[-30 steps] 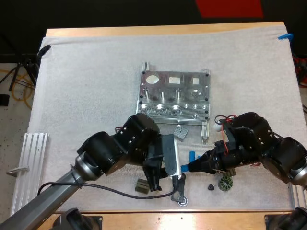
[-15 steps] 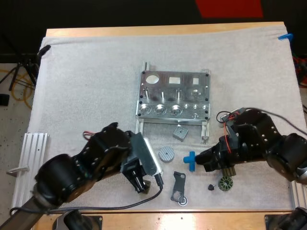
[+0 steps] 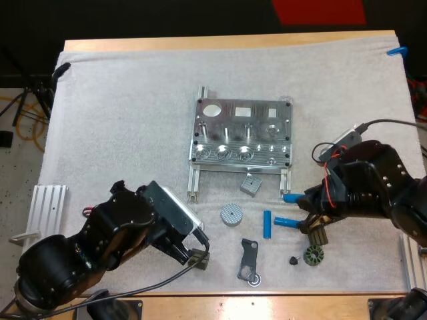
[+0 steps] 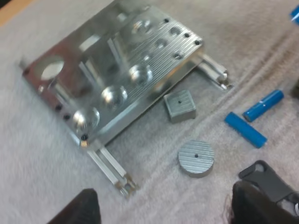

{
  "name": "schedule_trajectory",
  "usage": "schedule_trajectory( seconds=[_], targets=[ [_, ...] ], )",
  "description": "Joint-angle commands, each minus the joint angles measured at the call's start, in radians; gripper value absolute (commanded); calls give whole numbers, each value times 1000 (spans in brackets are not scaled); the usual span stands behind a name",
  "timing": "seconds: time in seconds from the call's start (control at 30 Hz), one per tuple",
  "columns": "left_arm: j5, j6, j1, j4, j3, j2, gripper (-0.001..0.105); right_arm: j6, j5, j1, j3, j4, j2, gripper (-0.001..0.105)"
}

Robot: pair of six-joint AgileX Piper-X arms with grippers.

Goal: Load cells from right to left

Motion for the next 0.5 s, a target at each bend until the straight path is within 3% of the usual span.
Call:
schedule_trajectory(
  seconds=[0.0, 0.2, 0.47],
  targets=[
    [-32, -59, 1, 17, -9, -6, 59, -27, 36, 3, -24, 35, 19, 1],
    [-38, -94, 1, 26, -6, -6, 59, -88, 108, 3, -94, 73, 88, 1],
    [-102, -152, 1, 26, -6, -6, 59, -148, 196, 3, -193, 100, 203, 1]
  ],
)
